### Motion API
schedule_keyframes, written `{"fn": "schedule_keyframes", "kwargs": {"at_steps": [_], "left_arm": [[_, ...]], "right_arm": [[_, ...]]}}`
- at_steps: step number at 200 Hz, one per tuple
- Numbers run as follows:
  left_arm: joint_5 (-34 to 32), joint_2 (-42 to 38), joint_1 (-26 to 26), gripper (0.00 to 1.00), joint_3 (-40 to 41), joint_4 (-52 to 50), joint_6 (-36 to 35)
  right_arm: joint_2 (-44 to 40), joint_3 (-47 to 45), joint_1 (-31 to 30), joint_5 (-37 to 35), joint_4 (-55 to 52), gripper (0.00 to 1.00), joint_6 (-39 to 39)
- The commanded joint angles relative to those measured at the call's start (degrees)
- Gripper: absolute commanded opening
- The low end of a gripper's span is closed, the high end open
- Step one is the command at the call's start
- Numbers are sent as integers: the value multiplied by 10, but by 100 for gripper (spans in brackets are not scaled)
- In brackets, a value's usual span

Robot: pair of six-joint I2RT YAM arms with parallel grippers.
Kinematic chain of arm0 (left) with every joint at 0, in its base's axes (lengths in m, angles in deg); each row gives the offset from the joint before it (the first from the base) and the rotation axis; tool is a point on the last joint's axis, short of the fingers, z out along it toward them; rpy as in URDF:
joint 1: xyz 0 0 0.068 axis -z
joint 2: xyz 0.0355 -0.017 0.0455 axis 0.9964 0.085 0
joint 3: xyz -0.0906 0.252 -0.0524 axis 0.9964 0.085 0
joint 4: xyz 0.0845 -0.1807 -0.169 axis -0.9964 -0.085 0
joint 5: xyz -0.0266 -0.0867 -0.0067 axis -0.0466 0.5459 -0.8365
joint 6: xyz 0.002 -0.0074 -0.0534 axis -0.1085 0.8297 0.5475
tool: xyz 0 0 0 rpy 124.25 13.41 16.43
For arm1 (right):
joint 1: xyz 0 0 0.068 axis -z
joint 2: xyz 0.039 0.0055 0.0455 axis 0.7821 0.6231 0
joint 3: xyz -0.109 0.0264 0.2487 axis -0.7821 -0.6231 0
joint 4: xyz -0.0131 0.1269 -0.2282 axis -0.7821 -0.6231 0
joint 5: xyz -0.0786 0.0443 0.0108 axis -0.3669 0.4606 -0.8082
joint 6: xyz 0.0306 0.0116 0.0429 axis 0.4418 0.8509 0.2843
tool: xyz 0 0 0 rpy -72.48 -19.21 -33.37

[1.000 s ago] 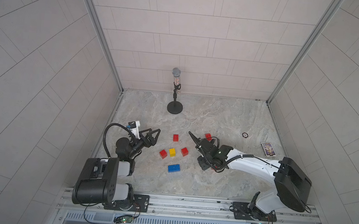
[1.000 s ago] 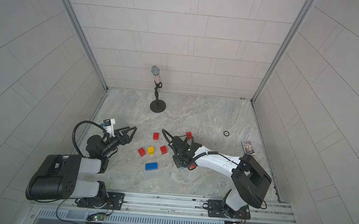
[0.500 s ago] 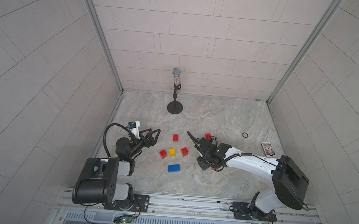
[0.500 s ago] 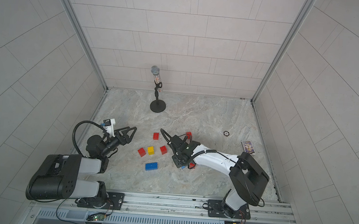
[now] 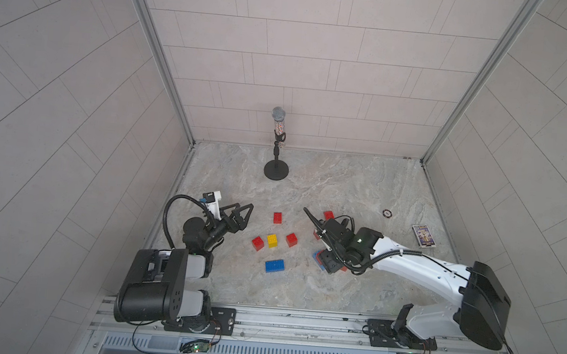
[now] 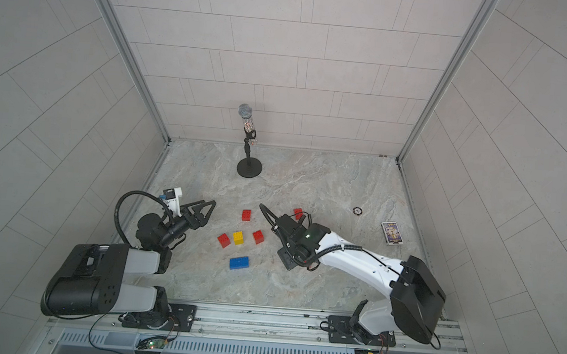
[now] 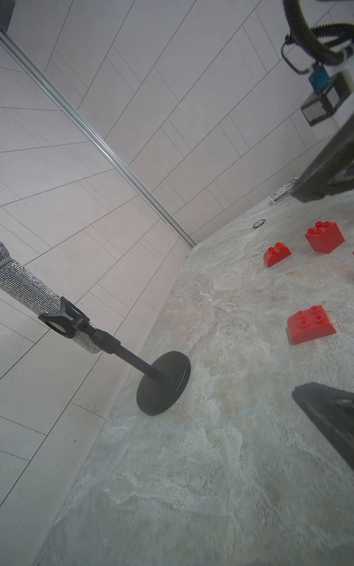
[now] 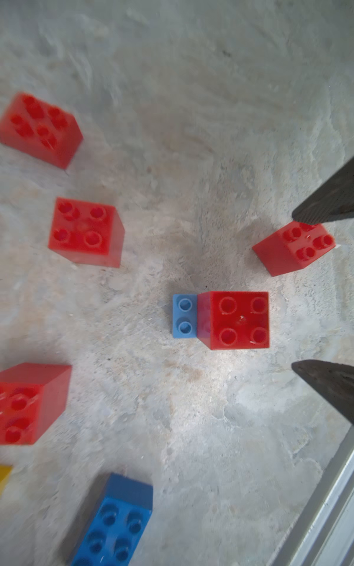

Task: Assemble the number 1 with lego
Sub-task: Assemble the lego brick with the lego brick, then pick up the lego brick from the center of the board.

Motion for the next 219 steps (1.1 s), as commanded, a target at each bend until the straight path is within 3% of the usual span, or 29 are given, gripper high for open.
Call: {"fn": "schedule_keyframes", "kwargs": {"at_steps": [1, 32, 76, 114, 135, 172, 219], "left_arm": [[10, 1, -4, 100, -2, 26, 3], [10, 2, -5, 100, -2, 26, 5], [10, -1, -4, 100, 0, 26, 5], [10, -2, -5, 100, 0, 26, 4], [10, -3, -4, 100, 0, 27, 4], [10, -3, -4, 100, 0, 26, 4], [10, -3, -5, 100, 1, 27, 3]], "right_arm": [[-42, -5, 9, -57, -53, 65, 56], [-60, -34, 71, -44, -91, 60, 179], [-68, -108, 100, 11, -6, 50, 285], [-42, -101, 104, 44, 15, 49, 290], [-32, -98, 104, 54, 25, 56, 294], [-4, -102, 104, 63, 42, 61, 299], [34, -111, 104, 62, 74, 58, 302]]}}
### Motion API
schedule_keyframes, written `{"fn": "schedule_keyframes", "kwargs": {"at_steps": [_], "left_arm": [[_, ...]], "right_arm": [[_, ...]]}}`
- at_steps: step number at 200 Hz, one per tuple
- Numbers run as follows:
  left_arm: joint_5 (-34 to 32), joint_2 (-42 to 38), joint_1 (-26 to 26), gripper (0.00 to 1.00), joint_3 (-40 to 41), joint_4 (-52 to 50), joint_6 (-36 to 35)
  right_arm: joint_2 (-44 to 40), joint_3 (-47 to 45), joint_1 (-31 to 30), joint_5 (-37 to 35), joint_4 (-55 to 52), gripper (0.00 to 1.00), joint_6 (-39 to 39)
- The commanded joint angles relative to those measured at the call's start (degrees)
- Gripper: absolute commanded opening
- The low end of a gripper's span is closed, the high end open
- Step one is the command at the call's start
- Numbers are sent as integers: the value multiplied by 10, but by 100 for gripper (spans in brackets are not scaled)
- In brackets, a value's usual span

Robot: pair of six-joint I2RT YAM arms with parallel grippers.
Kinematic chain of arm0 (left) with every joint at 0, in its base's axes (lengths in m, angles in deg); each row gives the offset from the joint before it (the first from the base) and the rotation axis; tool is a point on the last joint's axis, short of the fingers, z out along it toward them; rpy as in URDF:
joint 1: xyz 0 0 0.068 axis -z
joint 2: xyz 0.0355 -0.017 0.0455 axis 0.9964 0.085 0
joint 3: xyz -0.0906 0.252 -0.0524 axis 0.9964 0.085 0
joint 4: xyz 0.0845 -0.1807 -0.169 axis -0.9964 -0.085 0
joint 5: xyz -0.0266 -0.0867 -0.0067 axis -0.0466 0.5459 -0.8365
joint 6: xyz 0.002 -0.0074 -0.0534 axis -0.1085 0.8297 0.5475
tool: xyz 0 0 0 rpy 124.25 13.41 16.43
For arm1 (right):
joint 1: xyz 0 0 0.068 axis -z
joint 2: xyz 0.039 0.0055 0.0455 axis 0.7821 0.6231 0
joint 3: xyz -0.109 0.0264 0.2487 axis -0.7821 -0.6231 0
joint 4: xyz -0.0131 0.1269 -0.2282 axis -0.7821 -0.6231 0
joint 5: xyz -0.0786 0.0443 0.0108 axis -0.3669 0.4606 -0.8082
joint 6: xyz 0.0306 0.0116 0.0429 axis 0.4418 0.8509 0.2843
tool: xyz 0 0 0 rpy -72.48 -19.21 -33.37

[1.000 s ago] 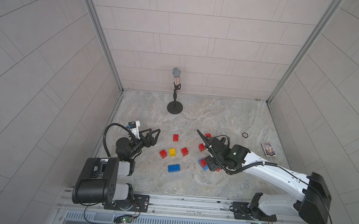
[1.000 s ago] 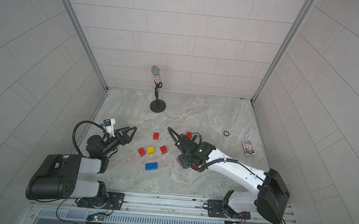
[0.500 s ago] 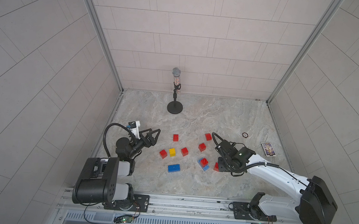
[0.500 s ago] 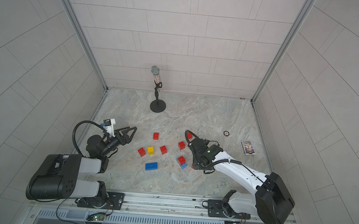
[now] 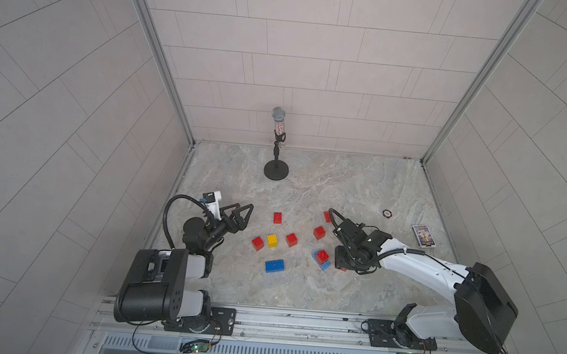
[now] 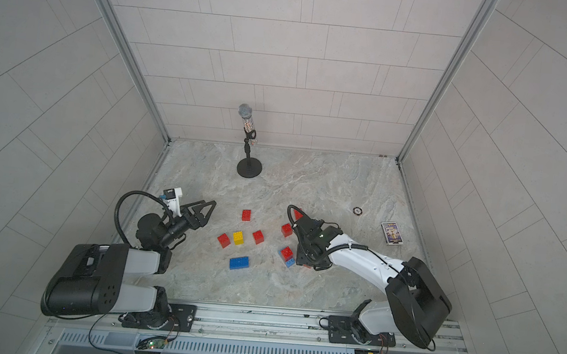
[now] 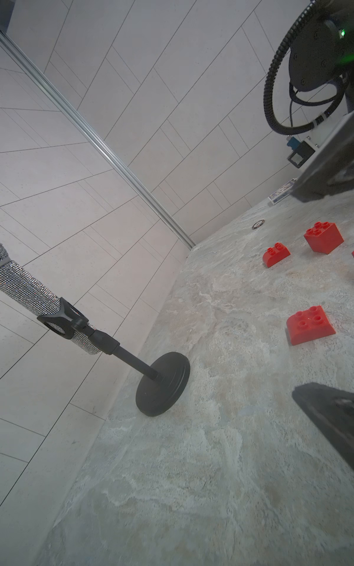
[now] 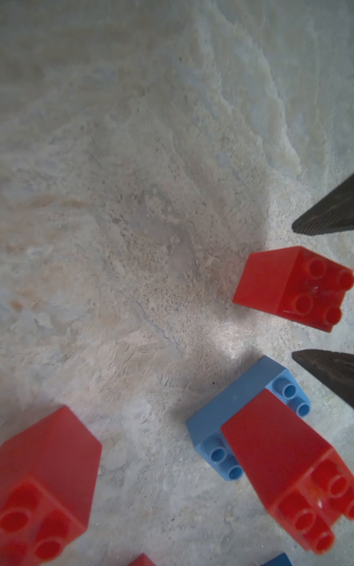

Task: Assemble the number 1 with lego
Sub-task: Pick up the lego brick from the center of the board.

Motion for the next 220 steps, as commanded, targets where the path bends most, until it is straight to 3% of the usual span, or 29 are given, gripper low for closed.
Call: {"fn": "schedule_keyframes", "kwargs": {"at_steps": [1, 56, 104, 139, 168, 220], "left_arm": [[7, -3, -4, 100, 1, 26, 3], [7, -4, -5, 100, 1, 26, 3], [8, -4, -5, 100, 0, 26, 3], [7, -3, -5, 100, 1, 27, 3], [7, -3, -5, 100, 1, 26, 3], [6, -5, -4, 100, 1, 26, 3]], "right_arm": [[13, -3, 1, -8, 13, 58, 16], [19, 14, 1, -35, -8, 40, -14], [25, 35, 1, -34, -32, 0, -78], [-11, 82, 1, -25, -65, 0, -179], [-46, 129, 0, 40, -77, 0, -270], [3, 196, -4, 95, -118, 0, -319]]}}
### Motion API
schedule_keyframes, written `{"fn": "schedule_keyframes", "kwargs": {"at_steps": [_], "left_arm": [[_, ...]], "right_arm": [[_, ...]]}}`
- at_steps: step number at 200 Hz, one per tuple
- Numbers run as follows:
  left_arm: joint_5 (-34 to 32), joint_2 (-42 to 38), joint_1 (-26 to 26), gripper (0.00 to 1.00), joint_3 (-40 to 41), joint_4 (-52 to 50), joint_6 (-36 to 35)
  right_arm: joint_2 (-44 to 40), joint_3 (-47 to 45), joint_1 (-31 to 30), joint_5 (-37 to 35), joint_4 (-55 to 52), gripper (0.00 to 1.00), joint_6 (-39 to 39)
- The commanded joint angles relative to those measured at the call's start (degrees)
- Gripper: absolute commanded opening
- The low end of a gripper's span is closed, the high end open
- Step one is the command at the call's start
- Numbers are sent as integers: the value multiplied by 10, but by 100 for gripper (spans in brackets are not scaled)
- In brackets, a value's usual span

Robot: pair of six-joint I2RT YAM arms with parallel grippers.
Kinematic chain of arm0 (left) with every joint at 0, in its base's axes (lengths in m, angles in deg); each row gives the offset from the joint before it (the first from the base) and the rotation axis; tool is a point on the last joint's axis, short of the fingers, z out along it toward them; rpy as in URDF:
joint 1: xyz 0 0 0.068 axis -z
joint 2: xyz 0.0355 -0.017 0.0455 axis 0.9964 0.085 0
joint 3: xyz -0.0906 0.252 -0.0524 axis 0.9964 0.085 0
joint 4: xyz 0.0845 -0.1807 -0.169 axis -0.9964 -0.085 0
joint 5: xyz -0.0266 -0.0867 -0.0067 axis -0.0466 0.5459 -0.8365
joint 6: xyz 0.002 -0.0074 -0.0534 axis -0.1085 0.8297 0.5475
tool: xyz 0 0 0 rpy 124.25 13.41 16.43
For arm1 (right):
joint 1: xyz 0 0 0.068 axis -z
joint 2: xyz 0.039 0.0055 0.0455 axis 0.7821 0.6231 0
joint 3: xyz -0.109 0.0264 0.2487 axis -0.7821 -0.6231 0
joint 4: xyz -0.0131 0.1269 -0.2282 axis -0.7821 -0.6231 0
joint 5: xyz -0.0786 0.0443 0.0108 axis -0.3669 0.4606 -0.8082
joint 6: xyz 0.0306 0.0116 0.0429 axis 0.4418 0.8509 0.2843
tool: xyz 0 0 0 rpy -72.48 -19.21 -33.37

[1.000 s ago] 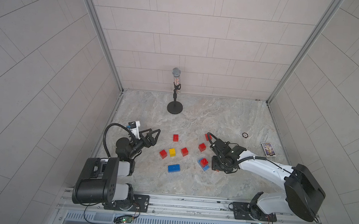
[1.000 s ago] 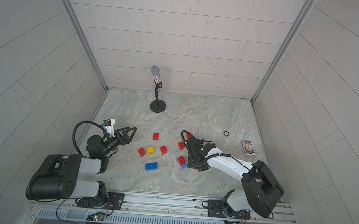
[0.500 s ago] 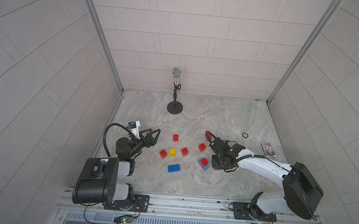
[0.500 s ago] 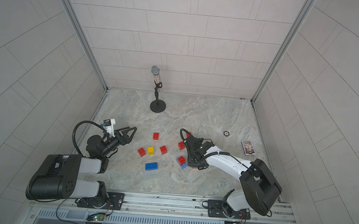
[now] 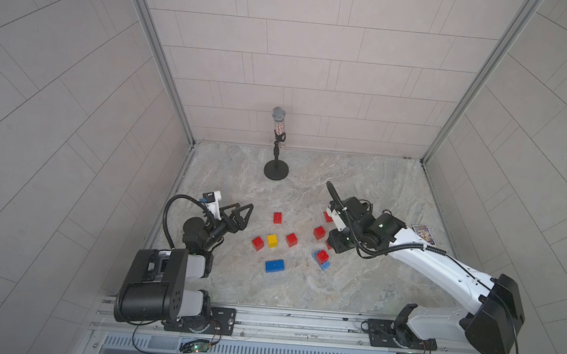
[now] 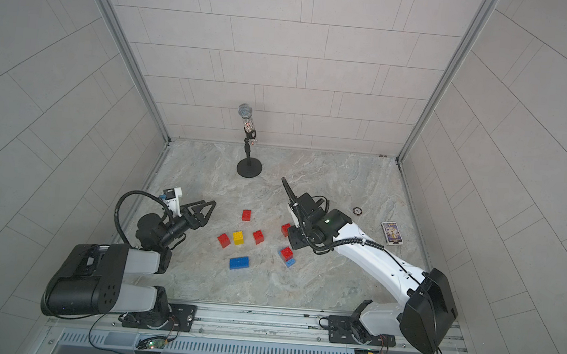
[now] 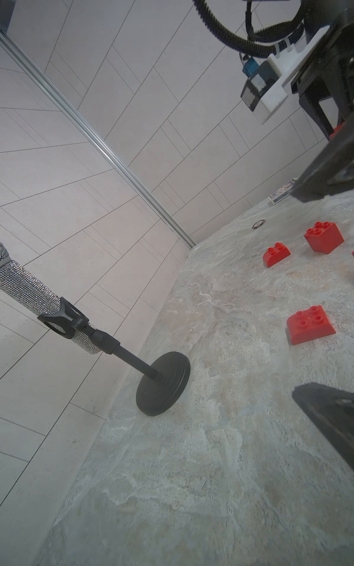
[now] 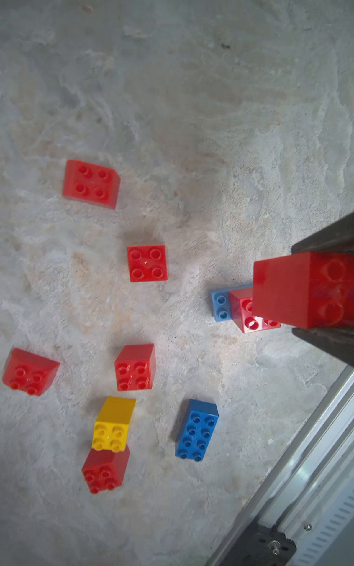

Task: Assemble the number 1 with lego
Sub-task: Assemble the lego brick with the lego brick.

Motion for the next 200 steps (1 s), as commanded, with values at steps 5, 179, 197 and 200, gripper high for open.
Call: {"fn": "schedule_keyframes", "kwargs": {"at_steps": [5, 179, 197, 200], "left_arm": [[6, -5, -4, 100, 2, 27, 3], [8, 0, -4, 100, 0, 26, 4], [7, 1, -4, 100, 0, 26, 3], [7, 1, -4, 100, -1, 27, 4]], "right_arm": [[39, 25, -6, 31, -52, 0, -48], [127, 61, -75, -71, -75, 0, -62], [129, 58, -75, -67, -70, 0, -61], [128, 56, -75, -66, -69, 0, -61]]}}
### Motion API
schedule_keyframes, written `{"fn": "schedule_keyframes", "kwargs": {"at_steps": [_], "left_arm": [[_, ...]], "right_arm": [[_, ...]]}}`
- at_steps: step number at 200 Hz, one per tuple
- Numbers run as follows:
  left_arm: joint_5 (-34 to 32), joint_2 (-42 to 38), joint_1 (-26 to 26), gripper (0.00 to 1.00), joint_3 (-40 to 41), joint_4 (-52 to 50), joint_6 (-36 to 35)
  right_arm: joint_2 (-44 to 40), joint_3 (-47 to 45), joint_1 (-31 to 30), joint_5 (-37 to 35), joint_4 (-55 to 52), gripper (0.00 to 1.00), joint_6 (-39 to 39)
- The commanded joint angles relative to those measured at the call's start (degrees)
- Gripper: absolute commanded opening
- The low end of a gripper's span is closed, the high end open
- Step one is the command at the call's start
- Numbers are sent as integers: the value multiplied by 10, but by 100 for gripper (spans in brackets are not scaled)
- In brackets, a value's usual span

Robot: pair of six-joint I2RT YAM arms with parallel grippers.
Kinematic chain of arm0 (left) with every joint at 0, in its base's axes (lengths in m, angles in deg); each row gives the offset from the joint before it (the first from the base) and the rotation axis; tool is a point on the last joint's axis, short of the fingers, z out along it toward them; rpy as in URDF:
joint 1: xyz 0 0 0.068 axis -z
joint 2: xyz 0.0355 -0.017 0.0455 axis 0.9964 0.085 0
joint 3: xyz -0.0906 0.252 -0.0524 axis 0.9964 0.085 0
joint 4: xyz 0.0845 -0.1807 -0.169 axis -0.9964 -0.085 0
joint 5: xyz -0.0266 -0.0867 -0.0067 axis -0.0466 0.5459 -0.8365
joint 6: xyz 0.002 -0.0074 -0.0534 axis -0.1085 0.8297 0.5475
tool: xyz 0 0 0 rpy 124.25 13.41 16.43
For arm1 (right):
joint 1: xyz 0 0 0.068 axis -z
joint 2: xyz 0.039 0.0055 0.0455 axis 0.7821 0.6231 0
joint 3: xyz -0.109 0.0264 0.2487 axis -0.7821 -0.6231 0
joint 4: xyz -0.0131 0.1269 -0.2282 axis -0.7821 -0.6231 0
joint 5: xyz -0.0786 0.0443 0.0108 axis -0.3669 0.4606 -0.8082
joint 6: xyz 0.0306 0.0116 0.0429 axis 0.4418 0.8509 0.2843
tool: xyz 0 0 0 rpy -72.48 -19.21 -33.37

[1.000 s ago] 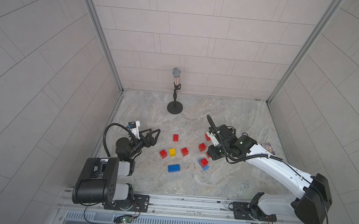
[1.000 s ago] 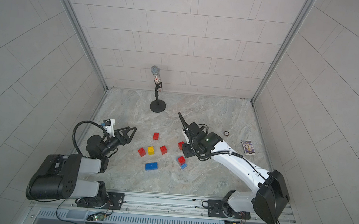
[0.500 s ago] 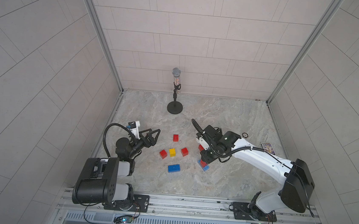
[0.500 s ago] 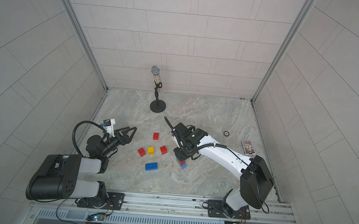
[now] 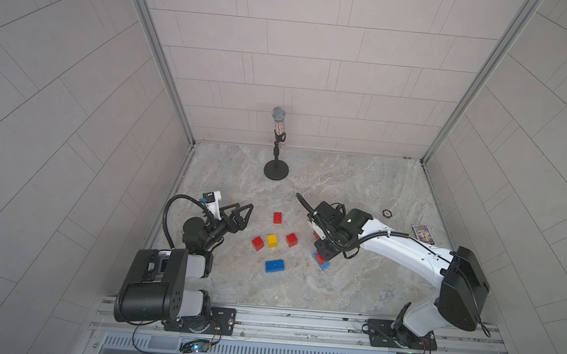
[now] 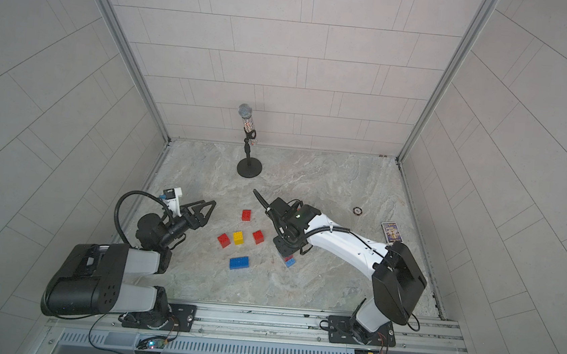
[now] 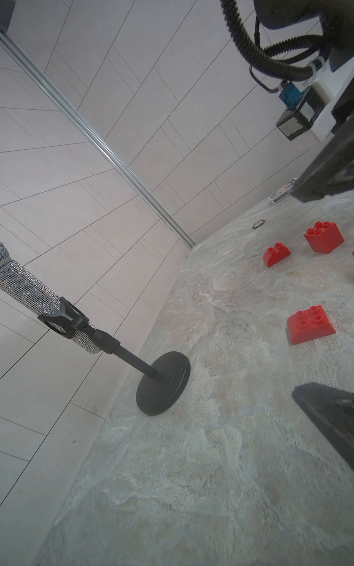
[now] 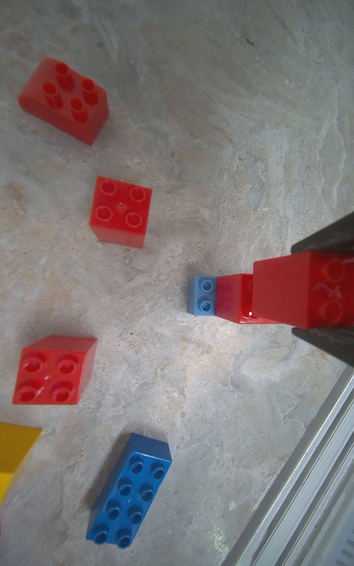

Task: Assemble the number 1 with lego
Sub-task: Assemble the lego brick with the lego brick.

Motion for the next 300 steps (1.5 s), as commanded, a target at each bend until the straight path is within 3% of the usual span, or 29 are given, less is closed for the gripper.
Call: {"fn": "schedule_keyframes", "kwargs": {"at_steps": [1, 95, 229, 259, 300], "left_arm": [[7, 0, -4, 100, -1, 26, 4], [7, 0, -4, 100, 0, 26, 4], [7, 0, -4, 100, -1, 26, 4], [7, 0, -4, 100, 0, 27, 4], [5, 0, -4, 100, 1, 27, 4]], "right_arm": [[2, -7, -3, -10, -2, 0, -6], [18, -27, -3, 21, 20, 0, 3], [33, -63, -4, 5, 31, 0, -14], [53, -47, -16, -47, 5, 0, -15], [57, -59, -17, -24, 26, 0, -8]]}}
